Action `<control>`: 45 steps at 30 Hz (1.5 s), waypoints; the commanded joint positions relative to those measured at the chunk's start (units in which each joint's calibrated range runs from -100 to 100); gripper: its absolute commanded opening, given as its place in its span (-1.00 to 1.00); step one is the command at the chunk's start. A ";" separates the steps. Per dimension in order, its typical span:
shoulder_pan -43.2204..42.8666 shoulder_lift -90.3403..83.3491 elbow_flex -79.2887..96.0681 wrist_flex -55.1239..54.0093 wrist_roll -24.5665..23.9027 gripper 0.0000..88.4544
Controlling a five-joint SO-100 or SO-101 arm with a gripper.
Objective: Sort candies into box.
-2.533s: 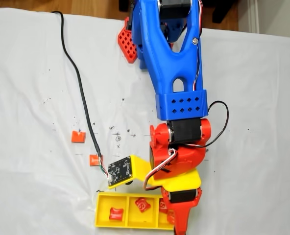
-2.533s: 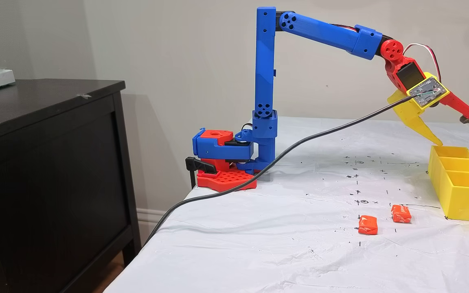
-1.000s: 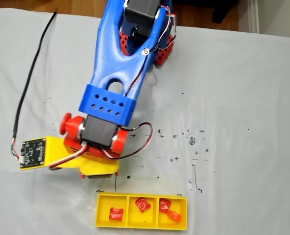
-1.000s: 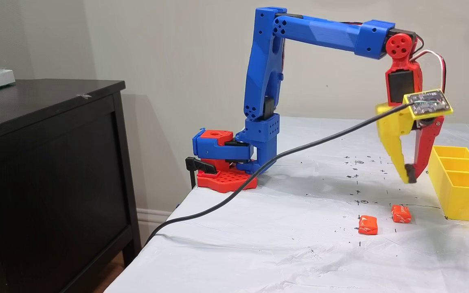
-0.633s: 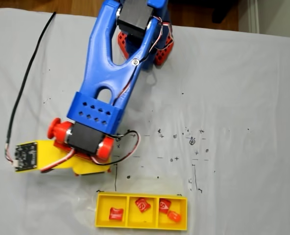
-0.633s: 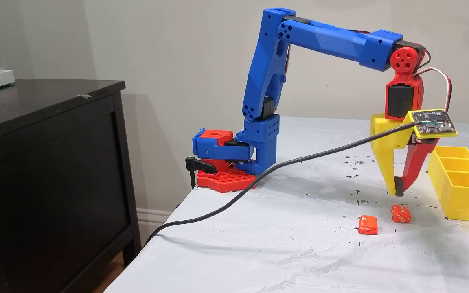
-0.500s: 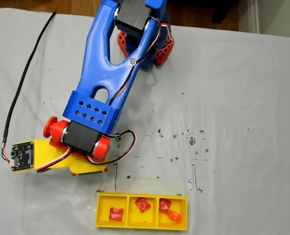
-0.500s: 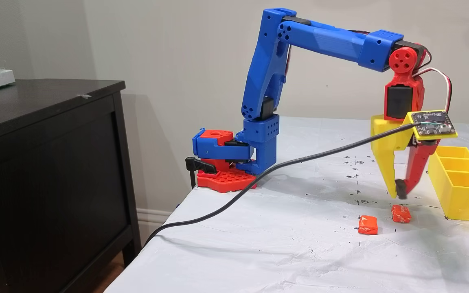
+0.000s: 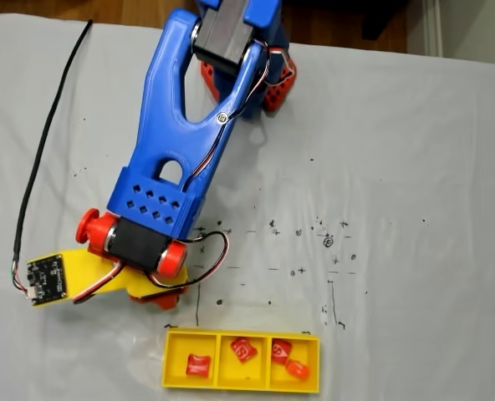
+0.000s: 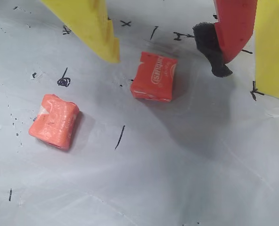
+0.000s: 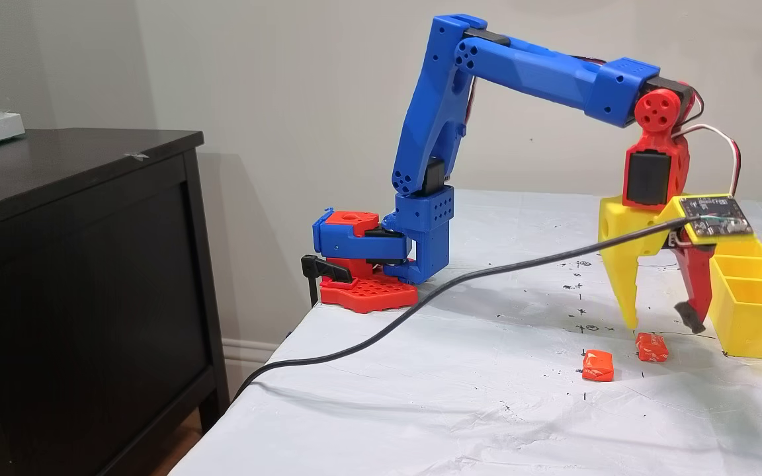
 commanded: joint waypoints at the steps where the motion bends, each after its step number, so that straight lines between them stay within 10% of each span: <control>1: 0.39 -0.64 -4.30 -0.09 0.34 -0.43; 15: -0.60 5.80 -8.31 -1.72 -2.00 -0.44; 26: -0.51 4.53 -3.76 -3.44 -3.37 -1.00; 45: -6.13 -20.32 1.07 -6.88 -9.57 -1.00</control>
